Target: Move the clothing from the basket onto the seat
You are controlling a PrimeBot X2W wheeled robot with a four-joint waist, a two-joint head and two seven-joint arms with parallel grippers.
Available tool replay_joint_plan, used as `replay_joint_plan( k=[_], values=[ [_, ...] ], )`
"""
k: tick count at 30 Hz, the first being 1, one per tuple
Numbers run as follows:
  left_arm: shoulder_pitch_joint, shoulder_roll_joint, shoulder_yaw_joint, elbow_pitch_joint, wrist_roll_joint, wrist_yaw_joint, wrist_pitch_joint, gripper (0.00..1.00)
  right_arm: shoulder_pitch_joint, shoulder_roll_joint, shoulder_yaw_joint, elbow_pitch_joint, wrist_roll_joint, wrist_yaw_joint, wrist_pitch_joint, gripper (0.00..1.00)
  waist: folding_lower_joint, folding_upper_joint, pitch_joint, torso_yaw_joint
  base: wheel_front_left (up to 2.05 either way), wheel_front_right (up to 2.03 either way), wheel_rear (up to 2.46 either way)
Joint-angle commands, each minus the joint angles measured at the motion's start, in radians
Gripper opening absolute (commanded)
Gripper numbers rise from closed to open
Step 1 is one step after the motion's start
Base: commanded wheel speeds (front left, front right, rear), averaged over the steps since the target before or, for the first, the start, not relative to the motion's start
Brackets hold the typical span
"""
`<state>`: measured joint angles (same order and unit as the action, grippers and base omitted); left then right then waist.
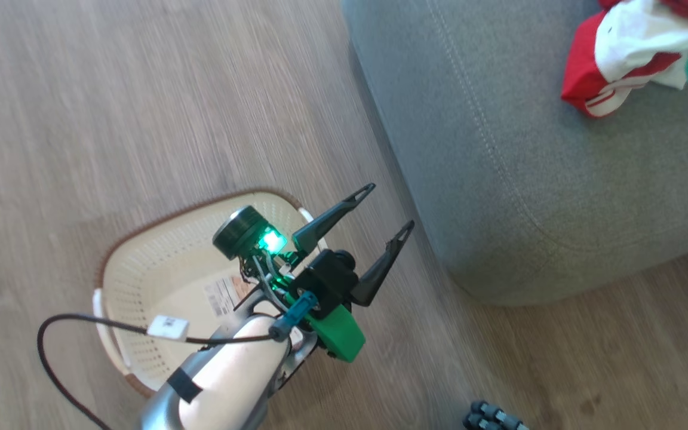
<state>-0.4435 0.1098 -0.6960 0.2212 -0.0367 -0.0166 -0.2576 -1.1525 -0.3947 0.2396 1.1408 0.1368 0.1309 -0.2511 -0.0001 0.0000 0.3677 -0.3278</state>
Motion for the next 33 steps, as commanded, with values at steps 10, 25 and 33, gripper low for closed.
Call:
replay_joint_plan(
  k=[10,25,33],
  values=[
    [0.046,-0.032,0.125,-0.072,-0.025,0.026,-0.004,1.00,0.193,-0.047,0.010,-0.407,0.137,0.000,-0.011,1.00,0.0001,0.0000,-0.139,0.082,0.00,0.00,0.00],
    [0.151,-0.040,0.318,-0.101,-0.033,0.070,-0.004,1.00,0.593,-0.002,-0.043,-0.915,0.212,0.000,-0.011,1.00,0.0001,0.0000,-0.237,0.234,0.00,0.00,0.00],
    [0.229,-0.049,0.424,-0.106,-0.030,0.125,-0.004,1.00,0.771,0.089,-0.041,-0.923,0.236,0.000,-0.011,1.00,0.0001,0.0000,-0.268,0.302,0.00,0.00,0.00]
  ],
)
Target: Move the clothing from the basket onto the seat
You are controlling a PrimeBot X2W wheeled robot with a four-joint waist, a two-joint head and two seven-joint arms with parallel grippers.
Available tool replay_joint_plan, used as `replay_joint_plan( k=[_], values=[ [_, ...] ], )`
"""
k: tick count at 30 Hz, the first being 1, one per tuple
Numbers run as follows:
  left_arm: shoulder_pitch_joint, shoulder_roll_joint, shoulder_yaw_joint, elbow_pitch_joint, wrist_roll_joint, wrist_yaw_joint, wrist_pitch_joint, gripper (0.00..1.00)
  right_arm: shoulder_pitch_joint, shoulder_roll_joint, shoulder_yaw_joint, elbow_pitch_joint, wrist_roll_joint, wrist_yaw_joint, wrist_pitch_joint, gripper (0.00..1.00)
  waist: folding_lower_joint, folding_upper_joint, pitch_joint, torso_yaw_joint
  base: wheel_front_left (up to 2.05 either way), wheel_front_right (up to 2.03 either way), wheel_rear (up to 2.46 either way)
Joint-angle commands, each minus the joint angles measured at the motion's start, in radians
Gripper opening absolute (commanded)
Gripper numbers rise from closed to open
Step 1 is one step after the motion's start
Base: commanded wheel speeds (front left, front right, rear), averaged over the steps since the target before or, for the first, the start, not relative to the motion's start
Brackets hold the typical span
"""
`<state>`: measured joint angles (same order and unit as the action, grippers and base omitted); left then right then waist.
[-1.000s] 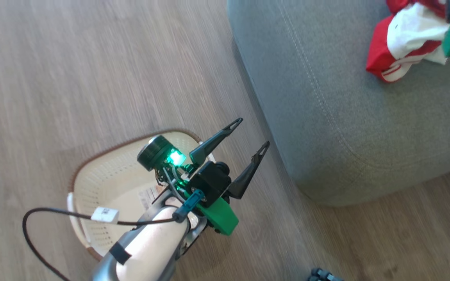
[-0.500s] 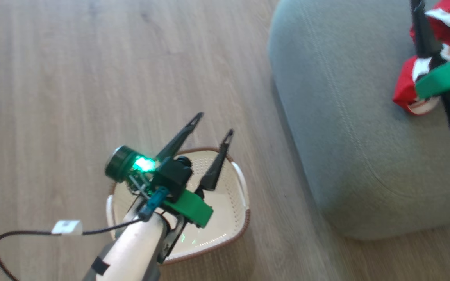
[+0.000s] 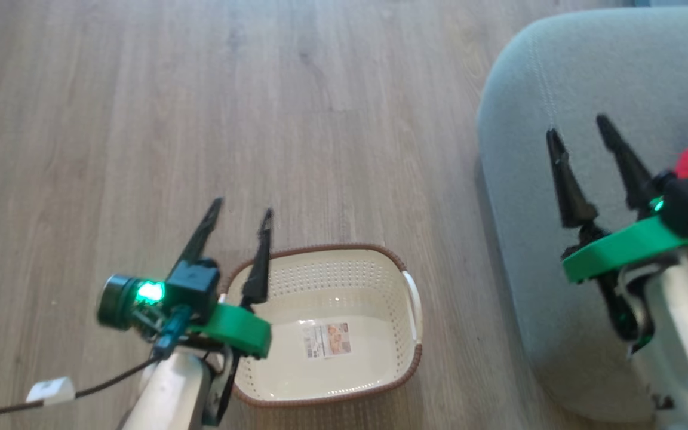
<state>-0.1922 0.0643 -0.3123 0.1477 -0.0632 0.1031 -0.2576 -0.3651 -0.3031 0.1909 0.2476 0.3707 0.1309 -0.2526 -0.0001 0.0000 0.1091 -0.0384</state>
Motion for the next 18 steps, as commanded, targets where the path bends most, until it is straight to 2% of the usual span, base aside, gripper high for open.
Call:
replay_joint_plan(
  k=[1,6,12,18],
  values=[
    [-0.014,-0.004,0.054,-0.033,-0.004,0.011,-0.004,1.00,-0.001,0.010,0.003,-0.028,0.003,0.000,-0.009,1.00,0.0001,0.0000,-0.014,0.020,0.00,0.00,0.00],
    [0.030,-0.007,0.089,-0.024,0.010,0.034,-0.004,1.00,0.078,0.070,-0.009,-0.018,-0.007,0.000,-0.009,1.00,0.0001,0.0000,-0.037,0.045,0.00,0.00,0.00],
    [0.080,-0.012,0.109,-0.016,0.012,0.082,-0.004,1.00,0.169,0.144,-0.038,0.005,-0.068,0.000,-0.009,1.00,0.0001,0.0000,-0.057,0.062,0.00,0.00,0.00],
    [0.106,-0.014,0.106,-0.004,0.000,0.120,-0.004,1.00,0.224,0.179,-0.046,0.012,-0.098,0.000,-0.009,1.00,0.0001,0.0000,-0.058,0.074,0.00,0.00,0.00]
  ],
)
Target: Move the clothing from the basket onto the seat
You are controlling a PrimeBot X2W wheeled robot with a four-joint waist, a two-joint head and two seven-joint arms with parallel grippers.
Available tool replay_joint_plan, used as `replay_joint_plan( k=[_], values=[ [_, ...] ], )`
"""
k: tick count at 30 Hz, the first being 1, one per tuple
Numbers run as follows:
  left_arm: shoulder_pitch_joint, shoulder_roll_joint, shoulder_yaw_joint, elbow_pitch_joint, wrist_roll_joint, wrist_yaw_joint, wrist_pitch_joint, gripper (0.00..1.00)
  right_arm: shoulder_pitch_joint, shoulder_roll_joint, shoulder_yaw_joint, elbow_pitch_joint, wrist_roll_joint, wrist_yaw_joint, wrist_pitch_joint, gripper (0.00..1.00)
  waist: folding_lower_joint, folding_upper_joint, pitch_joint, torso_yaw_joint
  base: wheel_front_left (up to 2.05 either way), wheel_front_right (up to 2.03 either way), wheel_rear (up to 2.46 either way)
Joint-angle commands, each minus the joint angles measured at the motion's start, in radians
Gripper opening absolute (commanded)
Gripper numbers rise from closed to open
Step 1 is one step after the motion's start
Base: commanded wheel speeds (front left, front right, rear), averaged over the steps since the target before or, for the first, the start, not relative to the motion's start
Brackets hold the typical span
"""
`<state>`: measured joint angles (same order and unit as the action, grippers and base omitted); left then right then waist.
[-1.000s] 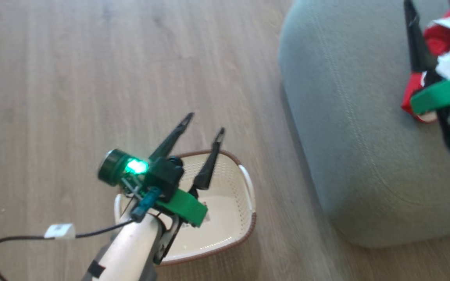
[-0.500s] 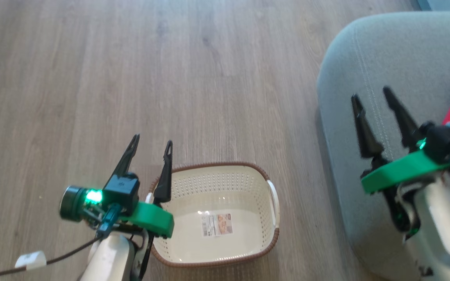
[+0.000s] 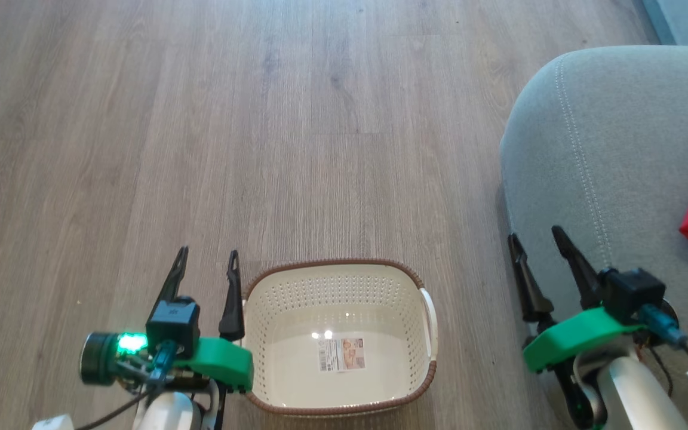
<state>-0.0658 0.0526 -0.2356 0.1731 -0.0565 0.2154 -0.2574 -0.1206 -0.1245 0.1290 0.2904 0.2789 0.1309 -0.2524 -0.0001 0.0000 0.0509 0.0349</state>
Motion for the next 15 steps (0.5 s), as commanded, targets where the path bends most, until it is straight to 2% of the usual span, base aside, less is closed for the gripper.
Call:
replay_joint_plan(
  k=[1,15],
  values=[
    [-0.017,-0.002,0.025,-0.026,-0.012,0.011,-0.004,1.00,-0.017,0.001,0.019,-0.030,-0.014,0.000,-0.009,1.00,0.0001,0.0000,0.000,0.001,0.00,0.00,0.00],
    [-0.023,-0.002,0.007,-0.031,-0.040,0.028,-0.004,1.00,-0.014,0.021,0.023,-0.035,-0.048,0.000,-0.009,1.00,0.0001,0.0000,0.009,0.005,0.00,0.00,0.00]
  ],
)
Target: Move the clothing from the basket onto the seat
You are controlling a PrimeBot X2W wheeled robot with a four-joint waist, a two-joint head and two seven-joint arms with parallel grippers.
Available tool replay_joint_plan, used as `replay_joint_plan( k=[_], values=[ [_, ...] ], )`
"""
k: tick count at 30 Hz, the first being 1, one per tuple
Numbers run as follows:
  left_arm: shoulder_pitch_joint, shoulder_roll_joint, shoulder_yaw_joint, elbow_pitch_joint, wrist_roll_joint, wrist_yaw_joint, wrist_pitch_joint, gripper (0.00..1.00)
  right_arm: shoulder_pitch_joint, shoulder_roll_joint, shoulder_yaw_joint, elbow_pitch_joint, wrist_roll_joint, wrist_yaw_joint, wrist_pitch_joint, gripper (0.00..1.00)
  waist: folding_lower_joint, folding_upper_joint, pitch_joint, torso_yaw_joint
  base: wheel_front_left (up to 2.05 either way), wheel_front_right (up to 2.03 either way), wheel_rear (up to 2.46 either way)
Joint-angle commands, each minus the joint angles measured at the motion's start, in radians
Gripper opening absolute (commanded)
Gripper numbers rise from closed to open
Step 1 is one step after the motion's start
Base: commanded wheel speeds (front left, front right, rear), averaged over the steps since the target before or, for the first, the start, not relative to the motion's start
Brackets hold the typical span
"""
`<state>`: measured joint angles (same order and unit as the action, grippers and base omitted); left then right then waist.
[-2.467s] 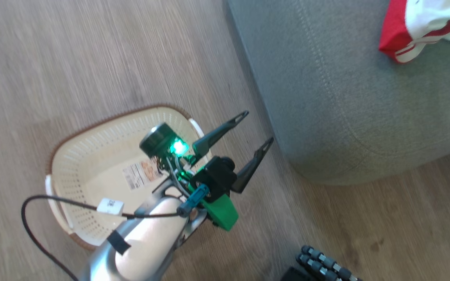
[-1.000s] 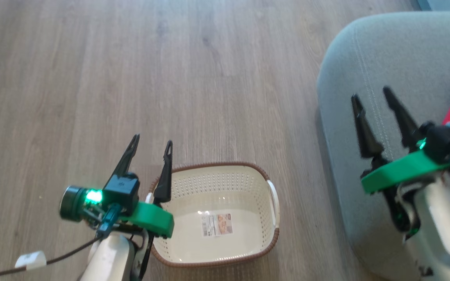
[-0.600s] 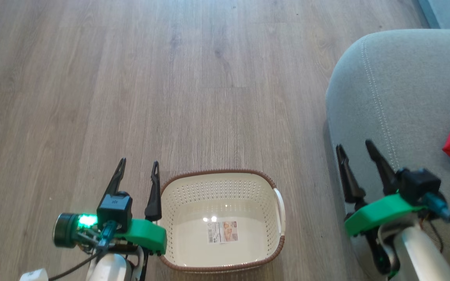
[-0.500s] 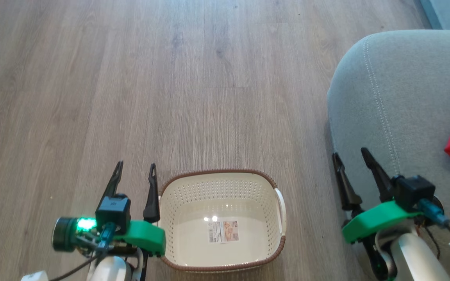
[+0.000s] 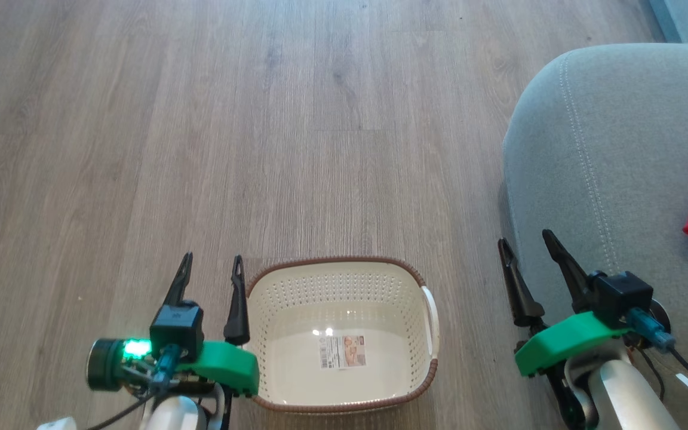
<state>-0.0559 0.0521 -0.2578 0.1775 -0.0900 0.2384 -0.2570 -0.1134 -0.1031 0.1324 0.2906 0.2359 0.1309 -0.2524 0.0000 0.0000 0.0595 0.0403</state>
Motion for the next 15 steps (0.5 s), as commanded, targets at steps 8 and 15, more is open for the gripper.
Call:
replay_joint_plan(
  k=[8,15],
  values=[
    [-0.027,-0.002,0.034,-0.087,-0.054,-0.049,-0.005,1.00,-0.030,-0.001,0.020,-0.031,-0.009,0.000,-0.009,1.00,0.0000,0.0000,0.002,-0.005,0.00,0.00,0.00],
    [-0.019,-0.002,0.039,-0.108,-0.059,-0.081,-0.005,1.00,-0.036,0.002,0.023,-0.036,-0.010,0.000,-0.009,1.00,0.0000,0.0000,0.007,-0.011,0.00,0.00,0.00]
  ],
)
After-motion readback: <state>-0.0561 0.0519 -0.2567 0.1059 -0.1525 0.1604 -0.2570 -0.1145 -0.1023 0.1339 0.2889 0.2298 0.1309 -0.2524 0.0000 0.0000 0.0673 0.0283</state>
